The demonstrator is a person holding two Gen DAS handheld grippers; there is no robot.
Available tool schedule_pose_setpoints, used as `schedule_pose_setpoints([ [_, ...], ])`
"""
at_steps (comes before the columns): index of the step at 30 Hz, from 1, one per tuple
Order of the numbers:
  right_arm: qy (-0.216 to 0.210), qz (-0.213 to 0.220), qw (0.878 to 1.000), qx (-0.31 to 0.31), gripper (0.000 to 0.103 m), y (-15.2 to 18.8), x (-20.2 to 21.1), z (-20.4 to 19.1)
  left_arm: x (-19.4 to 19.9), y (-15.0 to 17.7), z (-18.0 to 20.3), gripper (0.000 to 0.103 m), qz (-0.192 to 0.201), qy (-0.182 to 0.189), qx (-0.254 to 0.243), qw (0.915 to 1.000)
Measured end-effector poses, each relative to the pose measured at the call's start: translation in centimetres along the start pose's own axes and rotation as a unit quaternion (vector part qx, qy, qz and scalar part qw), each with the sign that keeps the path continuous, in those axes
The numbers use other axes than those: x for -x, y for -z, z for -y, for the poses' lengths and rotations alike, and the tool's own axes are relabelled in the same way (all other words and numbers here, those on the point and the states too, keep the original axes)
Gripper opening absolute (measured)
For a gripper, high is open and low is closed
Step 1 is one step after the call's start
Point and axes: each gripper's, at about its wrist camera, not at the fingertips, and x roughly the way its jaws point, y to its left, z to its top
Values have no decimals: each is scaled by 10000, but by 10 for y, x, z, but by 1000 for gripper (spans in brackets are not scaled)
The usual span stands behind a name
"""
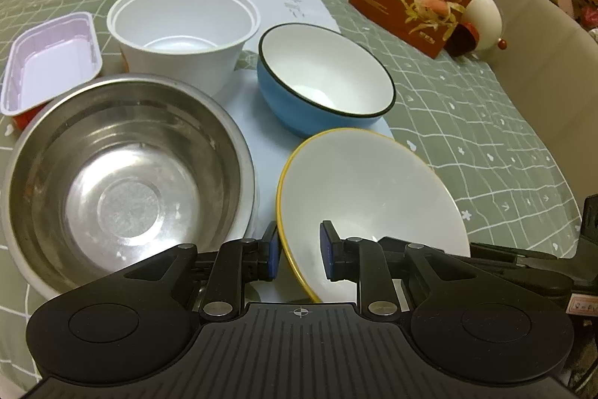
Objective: Organize plates and bowls
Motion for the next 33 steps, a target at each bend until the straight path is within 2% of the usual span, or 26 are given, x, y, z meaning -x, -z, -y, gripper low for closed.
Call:
schedule_pose_setpoints([
  [6,207,245,9994,-140,34,-5,13,6,11,-5,-1,24,254,-21,-121,9996],
  [11,394,558,9976,-71,34,-10,25,2,19,-21,-8,25,400,81,-167,9990],
  [15,970,1160,9885,83,34,-27,43,-12,14,-47,-9,24,393,255,-122,9988],
  [18,1233,1625,9788,157,40,-50,59,-27,5,-76,1,25,422,209,-328,9984],
  [19,1281,1734,9764,156,45,-59,63,-31,1,-84,3,25,406,189,-384,9983],
  [20,1305,1823,9744,145,52,-71,65,-36,-3,-91,5,25,366,173,-416,9983],
  [23,1263,1898,9737,-35,55,-103,59,-39,-18,-106,-2,25,285,224,-386,9986],
  [26,1113,1692,9785,-387,55,-124,34,-19,-36,-109,-20,25,91,320,-56,9994],
  [30,962,945,9849,-1086,55,-136,-14,17,-55,-113,-30,24,-133,359,122,9992],
  [31,909,762,9853,-1228,55,-137,-24,23,-59,-113,-34,28,-184,405,192,9988],
  [33,778,492,9858,-1401,55,-136,-40,30,-65,-112,-41,28,-208,522,368,9977],
])
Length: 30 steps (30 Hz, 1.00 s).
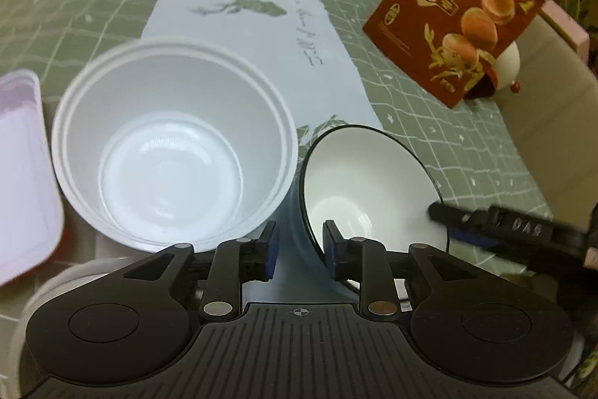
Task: Organize plates and bowls
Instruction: 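Move the right tool to the blue bowl and close on its rim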
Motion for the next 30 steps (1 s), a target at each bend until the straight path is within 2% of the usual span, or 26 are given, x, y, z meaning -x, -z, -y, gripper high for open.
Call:
schedule_pose_setpoints([
  [4,-169,-348,9992,-100,53,4,-19,0,-6,-1,0,26,110,-32,63,9999],
  [6,-181,-397,9990,-107,50,6,-24,-3,-12,-5,8,29,25,43,14,10000],
  [7,-171,-401,9990,-93,48,4,-26,-4,-16,-10,12,32,-10,14,-23,10000],
  [11,-284,-416,9987,-101,47,-6,-30,-6,-27,-18,24,31,-39,-210,-269,9994],
  [15,-90,-511,9986,142,45,-9,-37,-13,-43,-10,29,28,-192,-370,-519,9978],
  [17,-93,-643,9976,235,41,-7,-45,-17,-47,-7,29,30,-218,-354,-546,9976],
  [20,-351,-885,9948,360,35,-1,-55,-22,-45,-5,29,33,-161,-276,-536,9980],
  [30,-115,-535,9974,460,36,6,-27,-17,-50,10,44,36,-343,-116,-786,9962],
])
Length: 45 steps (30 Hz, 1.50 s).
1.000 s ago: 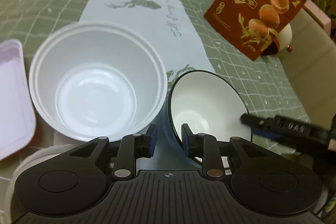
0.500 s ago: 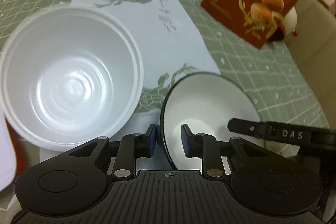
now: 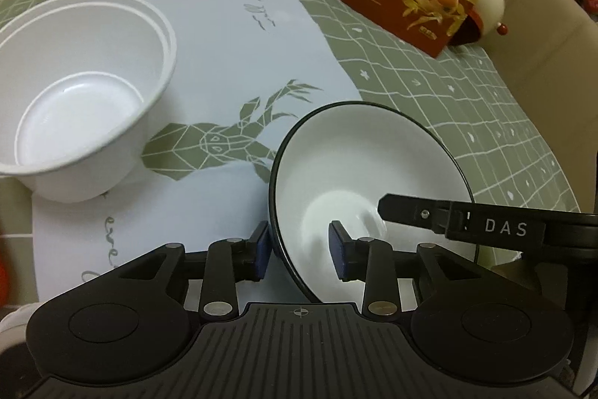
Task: Organize plates and bowls
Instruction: 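Lift the blue bowl with the right tool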
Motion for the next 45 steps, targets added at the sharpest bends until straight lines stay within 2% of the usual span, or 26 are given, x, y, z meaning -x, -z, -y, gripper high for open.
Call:
schedule_pose_setpoints([
  [5,-57,-50,9999,-97,36,-2,-4,6,-2,-3,-2,35,61,27,8,10000],
  [8,-24,-59,9999,-87,36,-3,-6,4,-6,-4,-6,30,23,61,60,10000],
  [13,96,-235,9996,-109,36,-2,-17,1,-10,-4,-8,30,-59,141,79,9999],
  [19,270,-212,9994,-48,37,-2,-19,-4,-11,-5,-10,30,-64,172,115,9998],
  [26,196,-147,9997,-13,38,-1,-17,-6,-8,-5,-6,29,-81,-18,-56,9999],
  [31,82,-212,9997,89,38,1,-18,-13,-8,-7,-14,27,-61,-118,31,9999],
  [45,294,-275,9991,127,39,3,-25,-17,-15,-9,-19,28,-147,146,212,9996],
])
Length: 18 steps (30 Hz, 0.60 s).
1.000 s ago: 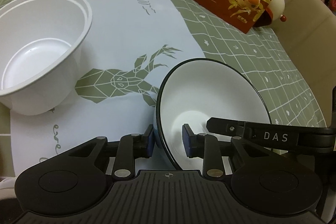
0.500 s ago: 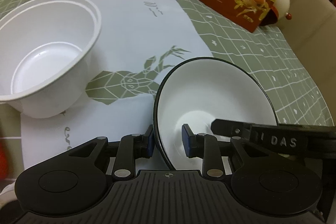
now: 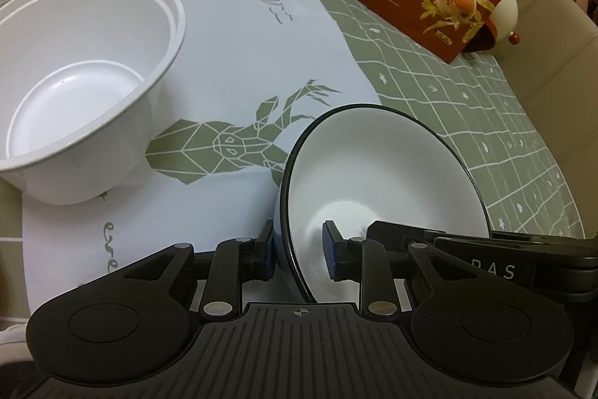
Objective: Organize plates and bowls
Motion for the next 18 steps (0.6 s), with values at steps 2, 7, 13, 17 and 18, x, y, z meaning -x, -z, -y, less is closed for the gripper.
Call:
schedule_pose_setpoints([
  [2,25,13,10000,2,40,0,0,-1,0,0,-1,28,-4,17,24,10000],
  [7,95,28,9999,89,41,1,0,-5,-1,-1,-3,28,8,45,53,10000],
  [13,310,84,9991,288,43,3,-3,-13,-1,-1,-4,26,2,33,66,10000],
  [17,346,212,9986,337,42,6,2,-16,4,1,-1,26,95,-52,-74,9999],
  [18,355,246,9984,364,42,6,3,-18,6,1,1,26,142,-67,-117,9998],
])
